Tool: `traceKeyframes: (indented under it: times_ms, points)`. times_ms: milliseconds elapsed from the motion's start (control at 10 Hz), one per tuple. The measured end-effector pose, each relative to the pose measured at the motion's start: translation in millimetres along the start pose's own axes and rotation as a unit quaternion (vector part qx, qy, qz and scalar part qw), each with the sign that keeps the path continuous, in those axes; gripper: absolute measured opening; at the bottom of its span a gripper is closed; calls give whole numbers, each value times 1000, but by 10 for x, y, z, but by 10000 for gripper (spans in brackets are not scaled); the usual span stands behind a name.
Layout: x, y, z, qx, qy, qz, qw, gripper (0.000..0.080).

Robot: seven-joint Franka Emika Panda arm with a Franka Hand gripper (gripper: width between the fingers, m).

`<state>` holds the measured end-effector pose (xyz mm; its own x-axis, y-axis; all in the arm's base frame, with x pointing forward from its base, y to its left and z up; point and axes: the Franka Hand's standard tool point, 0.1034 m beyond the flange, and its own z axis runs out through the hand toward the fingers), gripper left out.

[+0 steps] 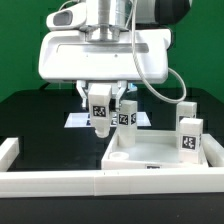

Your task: Assemble square table

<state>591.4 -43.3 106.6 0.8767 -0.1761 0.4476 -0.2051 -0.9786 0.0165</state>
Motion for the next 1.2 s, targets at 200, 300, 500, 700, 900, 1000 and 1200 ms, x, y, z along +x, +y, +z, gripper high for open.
traceKeyframes:
  times_ms: [200, 300, 500, 700, 900, 1000, 1200]
  points:
    - [-23, 50, -14, -18, 67, -10, 998, 284]
    - [-43, -23, -4, -18, 85, -14, 996, 284]
    - [25, -165, 6, -3, 70, -15, 997, 284]
    - [18, -277, 69, 0, 78, -23, 997, 284]
    - [-21, -294, 120, 3, 69, -22, 997, 284]
    - [-22, -295, 121, 3, 69, -22, 997, 284]
    - [-24, -295, 123, 3, 68, -22, 997, 284]
